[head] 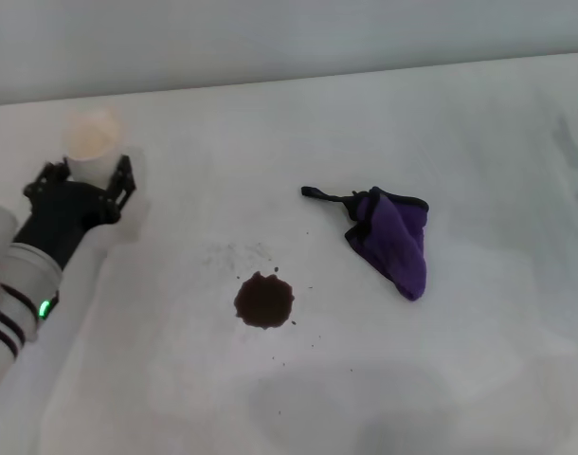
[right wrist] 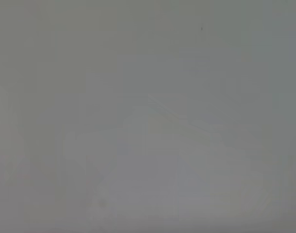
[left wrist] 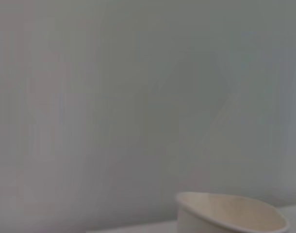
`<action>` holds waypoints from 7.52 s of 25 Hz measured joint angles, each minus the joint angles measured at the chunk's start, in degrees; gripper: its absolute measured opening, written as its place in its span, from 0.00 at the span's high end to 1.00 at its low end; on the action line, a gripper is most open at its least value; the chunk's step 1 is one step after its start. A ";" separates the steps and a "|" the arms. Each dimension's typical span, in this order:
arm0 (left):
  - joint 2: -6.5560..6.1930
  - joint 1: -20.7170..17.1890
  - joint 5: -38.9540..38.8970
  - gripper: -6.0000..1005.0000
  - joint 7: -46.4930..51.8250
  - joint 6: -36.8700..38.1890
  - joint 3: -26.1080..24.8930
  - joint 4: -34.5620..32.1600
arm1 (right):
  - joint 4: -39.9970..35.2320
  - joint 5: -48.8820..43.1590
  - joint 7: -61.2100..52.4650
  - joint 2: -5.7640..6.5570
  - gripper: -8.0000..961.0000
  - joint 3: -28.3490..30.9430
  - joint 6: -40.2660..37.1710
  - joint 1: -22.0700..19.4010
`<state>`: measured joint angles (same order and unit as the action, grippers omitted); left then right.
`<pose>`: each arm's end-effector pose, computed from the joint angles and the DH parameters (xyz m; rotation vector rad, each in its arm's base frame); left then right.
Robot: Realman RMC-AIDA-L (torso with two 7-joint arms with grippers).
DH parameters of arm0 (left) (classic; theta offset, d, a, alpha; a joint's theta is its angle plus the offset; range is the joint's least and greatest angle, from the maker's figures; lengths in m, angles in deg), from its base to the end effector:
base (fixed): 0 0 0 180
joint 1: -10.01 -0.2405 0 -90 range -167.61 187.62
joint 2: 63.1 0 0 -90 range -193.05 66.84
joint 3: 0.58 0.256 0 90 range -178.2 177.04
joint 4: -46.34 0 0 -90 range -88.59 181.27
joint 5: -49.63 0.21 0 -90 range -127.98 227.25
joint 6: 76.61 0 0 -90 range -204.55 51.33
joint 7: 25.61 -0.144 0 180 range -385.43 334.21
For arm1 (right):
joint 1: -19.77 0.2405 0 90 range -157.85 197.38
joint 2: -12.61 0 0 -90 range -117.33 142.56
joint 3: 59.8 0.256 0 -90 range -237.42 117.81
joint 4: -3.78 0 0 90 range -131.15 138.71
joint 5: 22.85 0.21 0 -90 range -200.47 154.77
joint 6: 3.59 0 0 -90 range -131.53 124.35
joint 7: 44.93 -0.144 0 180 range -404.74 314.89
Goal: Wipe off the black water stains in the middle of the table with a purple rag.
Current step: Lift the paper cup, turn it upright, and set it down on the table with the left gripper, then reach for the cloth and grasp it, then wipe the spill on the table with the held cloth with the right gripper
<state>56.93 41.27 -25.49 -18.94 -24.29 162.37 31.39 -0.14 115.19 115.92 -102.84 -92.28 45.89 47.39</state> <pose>-0.2971 0.3396 -0.0870 -1.8666 -0.7051 -0.5917 0.4064 0.3441 0.0449 -1.4179 0.8124 0.4453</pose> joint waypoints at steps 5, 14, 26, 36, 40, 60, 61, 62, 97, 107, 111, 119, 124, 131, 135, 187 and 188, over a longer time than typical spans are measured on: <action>0.03 0.11 0.30 0.33 0.02 -1.50 0.00 -0.38 | 0.00 0.00 -0.07 -0.02 0.17 -0.04 0.00 0.09; -0.02 -0.67 0.49 0.33 -0.18 -4.57 0.00 -0.41 | 0.00 0.03 0.12 0.00 0.17 -0.04 0.00 0.23; -0.18 -3.66 3.43 0.31 -1.26 -3.13 0.03 -1.91 | -0.70 0.04 0.10 0.05 0.18 -0.05 -0.10 0.27; -0.43 -7.38 4.33 0.11 -0.93 2.26 0.00 -4.17 | -0.74 -0.04 0.23 0.06 0.18 -0.13 -0.10 0.00; -0.46 -9.67 5.43 0.11 -1.23 3.61 0.06 -4.80 | -0.74 -0.06 0.23 0.06 0.19 -0.13 -0.09 -0.08; -1.00 -24.05 4.61 0.11 3.12 27.28 -2.18 -0.82 | -9.62 -6.35 -28.11 1.67 0.20 -23.23 -5.41 -1.02; -1.00 -23.87 4.49 0.11 4.65 27.40 -2.33 0.40 | -13.08 -9.21 -33.17 2.01 0.20 -27.27 -7.49 -1.57; -1.02 -23.34 4.33 0.11 7.71 27.62 -2.55 2.45 | -16.43 -12.88 -38.28 2.41 0.20 -30.60 -9.47 -2.26; -1.17 -11.71 1.96 0.12 17.86 22.36 -2.98 15.21 | -78.41 -105.28 -137.60 0.41 0.22 -63.43 16.79 -6.04; -1.09 -11.67 2.11 0.12 17.84 22.36 -2.88 14.97 | -72.81 -105.35 -137.21 0.32 0.30 -63.77 14.35 -4.29; -1.11 -11.70 2.13 0.12 17.84 22.39 -2.87 15.04 | -69.68 -105.36 -137.21 0.24 0.36 -64.23 13.78 -2.70; -1.13 -11.76 2.24 0.12 17.84 22.39 -2.74 15.22 | -65.37 -105.66 -137.30 -0.07 0.41 -66.50 12.35 0.24; -1.19 -11.76 2.27 0.12 17.85 22.39 -2.81 15.22 | -65.76 -105.57 -137.29 -0.01 0.44 -66.22 12.35 0.20; -1.22 -11.71 2.27 0.12 17.85 22.39 -2.87 15.21 | -65.48 -105.74 -137.49 0.00 0.80 -66.07 12.12 0.36; -1.29 -11.68 2.15 0.12 17.85 22.39 -2.90 15.29 | -66.20 -105.50 -137.57 -0.05 0.87 -65.73 12.17 0.20; -1.24 -10.02 1.91 0.12 18.20 21.17 -2.90 15.44 | -62.90 -77.45 -123.29 -0.42 0.88 -88.75 -0.75 1.43; -1.25 -9.91 1.91 0.12 18.20 21.19 -2.90 15.49 | -62.59 -76.64 -122.42 -0.40 0.88 -88.67 -0.18 1.44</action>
<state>55.68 31.36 -23.59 -0.74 -3.10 159.47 46.88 -62.73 38.55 -6.50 -103.24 -180.95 45.71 48.83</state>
